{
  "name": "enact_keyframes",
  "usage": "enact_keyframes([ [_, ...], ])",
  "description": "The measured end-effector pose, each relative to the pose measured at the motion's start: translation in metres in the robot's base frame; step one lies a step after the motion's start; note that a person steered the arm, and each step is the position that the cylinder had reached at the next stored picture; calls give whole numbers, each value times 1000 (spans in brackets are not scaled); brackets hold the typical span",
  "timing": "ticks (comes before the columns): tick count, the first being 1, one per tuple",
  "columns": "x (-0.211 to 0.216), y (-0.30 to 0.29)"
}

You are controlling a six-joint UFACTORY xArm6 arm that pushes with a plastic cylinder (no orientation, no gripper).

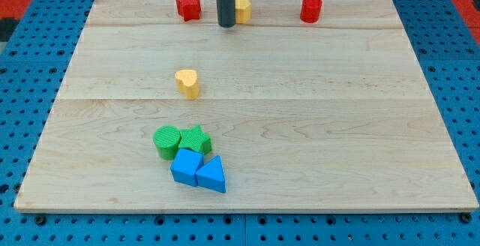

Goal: Move the yellow heart to the bottom of the yellow hexagon

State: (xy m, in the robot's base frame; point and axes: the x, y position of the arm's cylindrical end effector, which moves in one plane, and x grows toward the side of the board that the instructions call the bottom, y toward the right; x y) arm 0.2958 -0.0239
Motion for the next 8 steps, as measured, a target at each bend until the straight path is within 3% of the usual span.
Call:
enact_keyframes([
  [2,166,7],
  [3,165,-39],
  [4,123,-45],
  [5,109,-49],
  [6,129,-80],
  [7,100,-96],
  [8,74,-74],
])
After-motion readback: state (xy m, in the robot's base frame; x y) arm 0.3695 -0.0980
